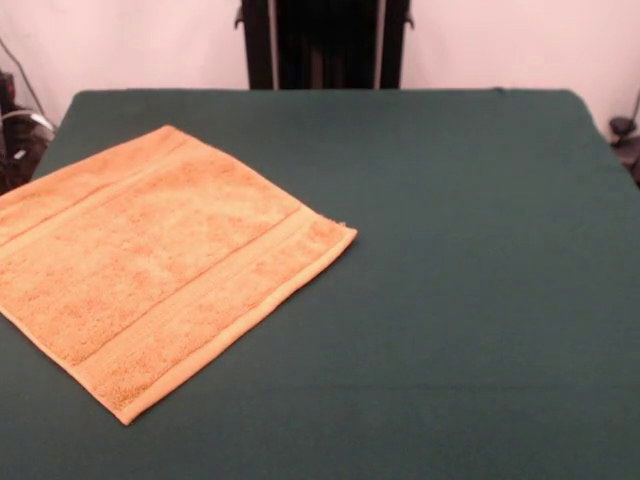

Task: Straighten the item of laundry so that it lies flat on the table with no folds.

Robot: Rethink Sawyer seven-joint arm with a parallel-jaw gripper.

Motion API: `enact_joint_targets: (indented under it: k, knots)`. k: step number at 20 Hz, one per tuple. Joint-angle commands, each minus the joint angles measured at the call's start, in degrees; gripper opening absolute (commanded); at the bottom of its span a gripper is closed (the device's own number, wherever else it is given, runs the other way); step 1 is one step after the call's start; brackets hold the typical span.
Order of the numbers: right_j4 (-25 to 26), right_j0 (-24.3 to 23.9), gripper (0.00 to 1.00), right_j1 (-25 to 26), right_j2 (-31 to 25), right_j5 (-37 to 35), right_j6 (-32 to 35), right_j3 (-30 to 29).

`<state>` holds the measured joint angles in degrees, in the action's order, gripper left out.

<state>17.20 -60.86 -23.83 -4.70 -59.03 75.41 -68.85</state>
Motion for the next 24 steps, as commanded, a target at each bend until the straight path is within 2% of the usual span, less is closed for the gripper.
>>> enact_joint_targets:
  k: [1,3,4,7,10,12,15,19,24]
  knots:
    - [0.11,-3.8,0.0,4.53,-13.81,-1.69,-22.46,0.34]
    - [4.22,-1.42,0.0,6.24,-11.25,0.31,-19.65,4.46]
    - [4.86,-0.73,0.0,7.71,-10.45,-0.99,-18.42,6.75]
    - [3.43,-1.0,0.0,10.23,-10.97,-4.7,-18.35,9.57]
    - [3.61,-1.27,0.0,10.52,-11.27,-2.29,-18.5,9.75]
    - [3.99,-2.88,0.0,10.27,-13.25,5.04,-20.08,7.94]
    - [2.51,-5.88,0.0,10.89,-16.84,7.72,-22.76,6.81]
    - [3.68,-7.42,0.0,11.4,-18.71,7.08,-25.85,7.24]
    - [3.51,-6.03,0.0,12.91,-18.15,2.91,-21.22,10.63]
